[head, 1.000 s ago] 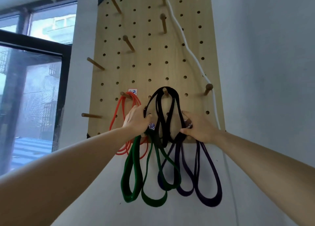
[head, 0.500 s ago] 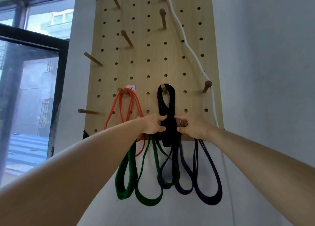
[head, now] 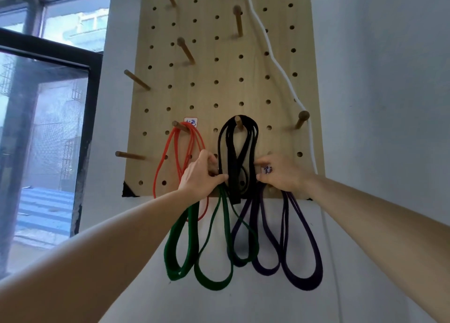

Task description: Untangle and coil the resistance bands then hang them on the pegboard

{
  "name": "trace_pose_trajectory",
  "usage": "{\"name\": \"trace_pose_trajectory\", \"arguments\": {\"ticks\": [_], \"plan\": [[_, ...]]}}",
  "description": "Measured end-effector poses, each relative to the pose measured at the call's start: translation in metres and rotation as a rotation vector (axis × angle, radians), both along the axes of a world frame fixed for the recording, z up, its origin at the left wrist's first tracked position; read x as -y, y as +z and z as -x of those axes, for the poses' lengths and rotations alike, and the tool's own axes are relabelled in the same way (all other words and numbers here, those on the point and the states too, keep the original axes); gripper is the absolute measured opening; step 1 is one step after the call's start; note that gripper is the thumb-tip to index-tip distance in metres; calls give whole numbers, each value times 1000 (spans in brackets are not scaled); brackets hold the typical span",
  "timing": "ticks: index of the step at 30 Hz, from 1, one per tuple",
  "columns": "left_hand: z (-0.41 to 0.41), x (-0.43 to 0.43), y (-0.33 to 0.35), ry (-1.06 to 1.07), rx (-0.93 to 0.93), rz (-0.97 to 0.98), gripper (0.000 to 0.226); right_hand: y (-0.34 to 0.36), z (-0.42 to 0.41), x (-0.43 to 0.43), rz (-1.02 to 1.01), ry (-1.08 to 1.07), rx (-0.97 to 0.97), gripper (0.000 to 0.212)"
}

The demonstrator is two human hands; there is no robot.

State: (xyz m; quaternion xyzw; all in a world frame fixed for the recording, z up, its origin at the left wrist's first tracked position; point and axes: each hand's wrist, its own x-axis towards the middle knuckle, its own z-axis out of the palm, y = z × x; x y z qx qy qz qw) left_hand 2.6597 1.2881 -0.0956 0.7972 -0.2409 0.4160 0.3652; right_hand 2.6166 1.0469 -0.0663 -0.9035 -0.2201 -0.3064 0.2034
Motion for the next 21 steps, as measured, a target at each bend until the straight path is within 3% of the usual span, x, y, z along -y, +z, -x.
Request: {"name": "trace_pose_trajectory", "arguments": {"ticks": [3,6,9,13,15,17,21], "plan": [[3,2,-12,-2,119,34,37,-4,-3,3,-71,26,128,55],[3,7,-15,-8,110,-103,42,-4,-5,1,-116,56,158,59],[2,12,-13,119,22,-315,46,-4,-6,-6,-17,36,41,61],[6,16,4,236,-155,-472,29,1,-9,-13,66,-44,-110,52],[10,14,11,106,-233,-384,21,5,-9,-9,75,-60,-165,49],[13,5,13,20,-189,-266,10,5,-5,-1,40,-35,-184,47],[25,-17,3,-52,-137,-161,14,2,9,12,-54,17,-143,44]]}}
